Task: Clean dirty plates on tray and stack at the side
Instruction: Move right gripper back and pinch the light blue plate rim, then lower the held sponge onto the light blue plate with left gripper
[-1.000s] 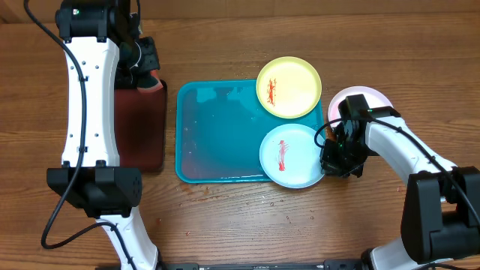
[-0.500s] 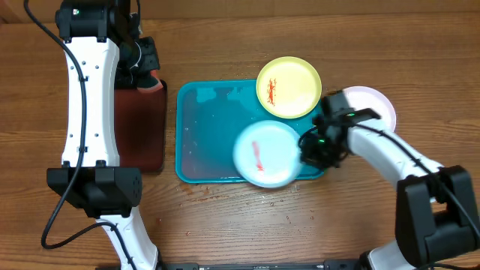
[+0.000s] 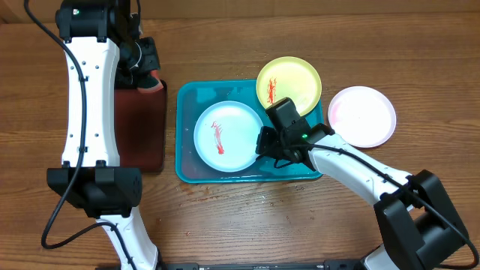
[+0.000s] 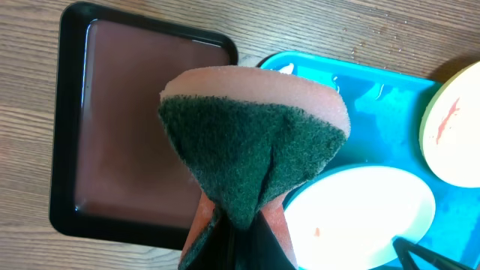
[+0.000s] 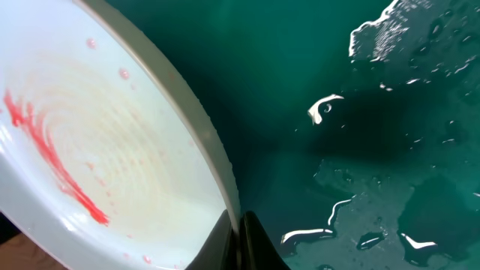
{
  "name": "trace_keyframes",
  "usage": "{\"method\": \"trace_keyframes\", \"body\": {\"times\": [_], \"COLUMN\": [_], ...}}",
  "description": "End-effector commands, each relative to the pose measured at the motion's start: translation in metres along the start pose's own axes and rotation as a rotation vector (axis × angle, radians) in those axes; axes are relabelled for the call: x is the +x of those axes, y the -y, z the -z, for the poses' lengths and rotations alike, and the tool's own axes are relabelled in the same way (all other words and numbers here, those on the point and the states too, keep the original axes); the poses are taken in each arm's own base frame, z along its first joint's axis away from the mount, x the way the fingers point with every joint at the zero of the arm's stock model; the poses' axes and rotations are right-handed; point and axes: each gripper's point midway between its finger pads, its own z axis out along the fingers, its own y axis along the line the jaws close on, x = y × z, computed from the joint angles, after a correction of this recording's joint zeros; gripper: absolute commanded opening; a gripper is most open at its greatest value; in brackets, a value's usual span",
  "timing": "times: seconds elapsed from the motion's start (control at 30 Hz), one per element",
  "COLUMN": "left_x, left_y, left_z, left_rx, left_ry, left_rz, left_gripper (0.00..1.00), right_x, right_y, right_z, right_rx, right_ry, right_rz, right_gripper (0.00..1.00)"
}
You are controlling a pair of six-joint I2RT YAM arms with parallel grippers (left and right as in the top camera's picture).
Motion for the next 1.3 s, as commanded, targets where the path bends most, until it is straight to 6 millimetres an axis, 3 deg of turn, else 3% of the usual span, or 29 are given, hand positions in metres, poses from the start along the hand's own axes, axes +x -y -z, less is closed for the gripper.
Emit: {"method": "trace_keyframes", "body": {"times": [0.0, 0.17, 0.33, 0.63, 0.87, 1.03, 1.27], "left_x": [0.003, 0.004, 0.005, 0.005, 0.005, 0.007, 0.009], "left_y": [0.011, 0.022, 0.024, 0.025, 0.03, 0.04, 0.048], "left_z": [0.002, 0.002, 0.002, 0.002, 0.002, 0.001, -0.003], "left_rx": [0.021, 0.027, 0.028, 0.028, 0.036, 0.044, 0.037], "left_ry": [0.003, 0.008, 0.008, 0.008, 0.013, 0.016, 0.013], "left_rz": [-0.035, -0.062, -0.069, -0.069, -0.08, -0.104, -0.134], "left_gripper": [0.04, 0.04, 0.04, 0.04, 0.04, 0.04, 0.04], "right_x": [-0.012, -0.013, -0.012, -0.012, -0.03, -0.041, -0.036], "right_y": [-0.004, -0.005, -0.006, -0.006, -0.005, -0.001, 0.013], "right_z": [0.004, 0.004, 0.003, 0.004, 0.006, -0.009, -0.031], "right_rx": [0.001, -0.006, -0.006, -0.006, -0.002, 0.054, 0.105], "right_ry": [0.05, 0.055, 0.05, 0.051, 0.079, 0.069, 0.024], "right_rz": [-0.037, -0.032, -0.031, 0.002, 0.093, 0.153, 0.166], "right_gripper": [0.03, 0.04, 0.11, 0.13, 0.18, 0.27, 0.26]}}
